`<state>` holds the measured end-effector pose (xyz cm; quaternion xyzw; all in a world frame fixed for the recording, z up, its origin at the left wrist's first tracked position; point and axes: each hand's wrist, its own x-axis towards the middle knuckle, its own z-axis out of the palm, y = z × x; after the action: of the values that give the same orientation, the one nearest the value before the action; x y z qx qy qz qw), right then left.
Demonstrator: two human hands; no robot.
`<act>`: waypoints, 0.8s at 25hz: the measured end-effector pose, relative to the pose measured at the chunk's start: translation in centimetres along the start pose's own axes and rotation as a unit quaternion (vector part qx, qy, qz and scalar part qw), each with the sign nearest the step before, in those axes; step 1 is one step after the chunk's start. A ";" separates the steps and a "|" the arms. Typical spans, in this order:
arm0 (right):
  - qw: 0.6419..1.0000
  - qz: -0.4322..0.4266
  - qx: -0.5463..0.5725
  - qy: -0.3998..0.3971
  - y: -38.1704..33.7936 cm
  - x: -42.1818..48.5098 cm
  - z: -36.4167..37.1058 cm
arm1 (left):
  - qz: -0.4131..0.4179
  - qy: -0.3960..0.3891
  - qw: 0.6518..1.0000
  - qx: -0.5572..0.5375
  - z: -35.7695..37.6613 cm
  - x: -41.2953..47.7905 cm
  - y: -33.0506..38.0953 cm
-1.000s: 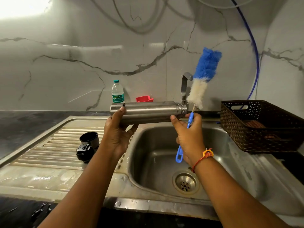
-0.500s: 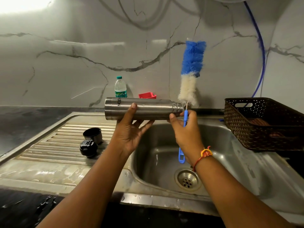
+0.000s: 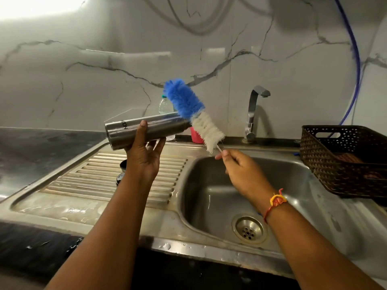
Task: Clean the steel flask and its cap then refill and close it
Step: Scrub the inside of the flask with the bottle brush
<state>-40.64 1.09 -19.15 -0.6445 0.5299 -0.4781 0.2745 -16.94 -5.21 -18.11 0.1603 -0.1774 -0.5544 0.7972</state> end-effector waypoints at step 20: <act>0.992 0.083 -0.038 -0.082 -0.5 -1.2 -0.8 | 0.010 -0.015 1.000 0.017 1.1 -1.0 -1.0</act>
<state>-41.10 2.47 -18.82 -0.6450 0.5751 -0.3789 0.3312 -18.57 -4.64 -17.66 0.1639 -0.2000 -0.5452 0.7974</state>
